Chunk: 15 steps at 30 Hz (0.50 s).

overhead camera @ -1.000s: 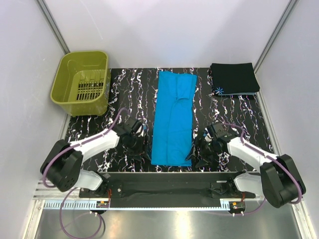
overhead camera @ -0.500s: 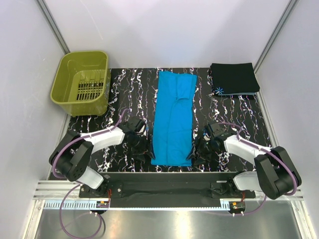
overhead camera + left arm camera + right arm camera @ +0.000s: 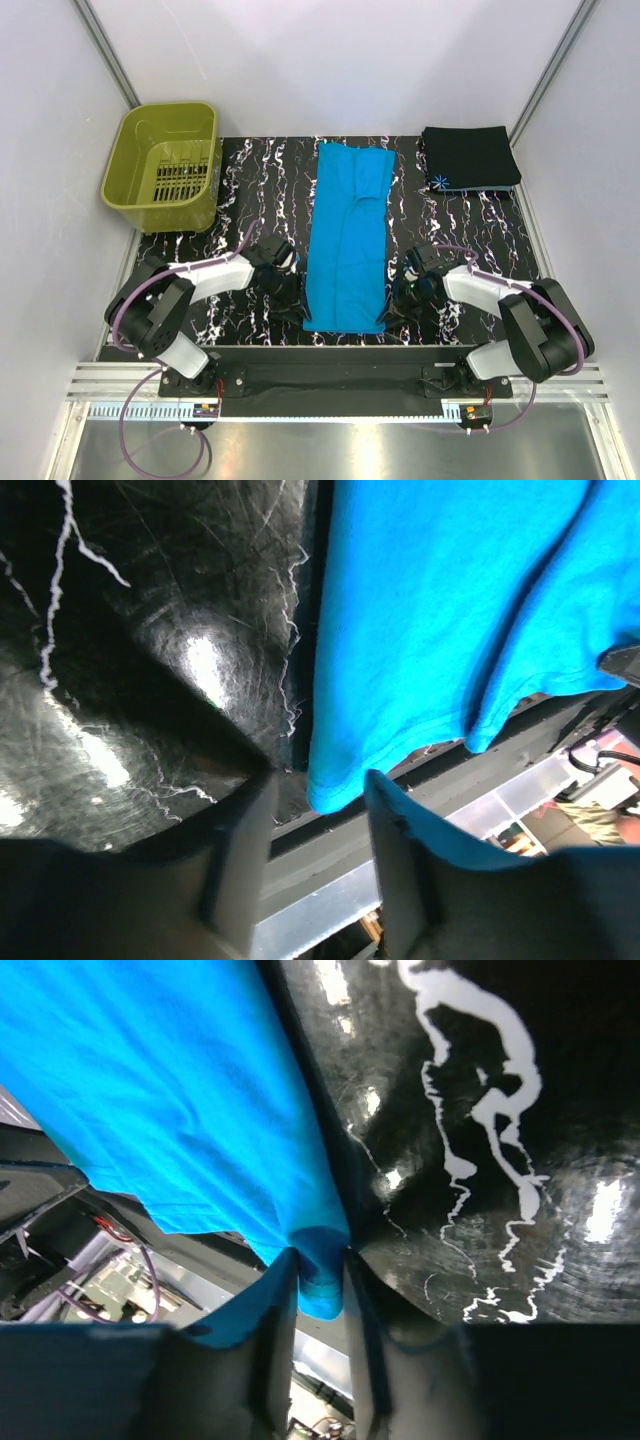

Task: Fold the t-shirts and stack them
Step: Fold the tshirt

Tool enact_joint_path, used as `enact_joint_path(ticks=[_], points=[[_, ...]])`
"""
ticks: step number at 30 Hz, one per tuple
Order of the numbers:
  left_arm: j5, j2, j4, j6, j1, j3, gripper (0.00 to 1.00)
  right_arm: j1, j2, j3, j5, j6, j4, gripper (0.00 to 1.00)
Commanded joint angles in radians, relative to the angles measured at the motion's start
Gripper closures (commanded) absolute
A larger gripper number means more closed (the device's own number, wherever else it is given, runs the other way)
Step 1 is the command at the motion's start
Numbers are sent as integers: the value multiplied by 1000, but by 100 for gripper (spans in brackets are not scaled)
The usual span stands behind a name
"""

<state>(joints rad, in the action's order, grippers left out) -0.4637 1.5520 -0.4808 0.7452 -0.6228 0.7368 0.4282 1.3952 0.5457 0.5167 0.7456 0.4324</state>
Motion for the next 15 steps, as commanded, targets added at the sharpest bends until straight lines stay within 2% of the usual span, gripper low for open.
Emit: enact_joint_path(ticks=[1, 2, 3, 6, 15], points=[[65, 42, 45, -12, -9, -53, 59, 7, 2, 13, 11, -3, -20, 76], [59, 40, 48, -13, -8, -56, 65, 7, -2, -3, 9, 0, -18, 93], [59, 37, 48, -17, -9, -63, 79, 7, -24, -10, -7, 12, 2, 100], [57, 13, 50, -7, -9, -94, 99, 7, -102, -56, -32, 50, 40, 100], [-22, -121, 128, 72, -72, -201, 100, 7, -333, -188, -18, 112, 86, 100]])
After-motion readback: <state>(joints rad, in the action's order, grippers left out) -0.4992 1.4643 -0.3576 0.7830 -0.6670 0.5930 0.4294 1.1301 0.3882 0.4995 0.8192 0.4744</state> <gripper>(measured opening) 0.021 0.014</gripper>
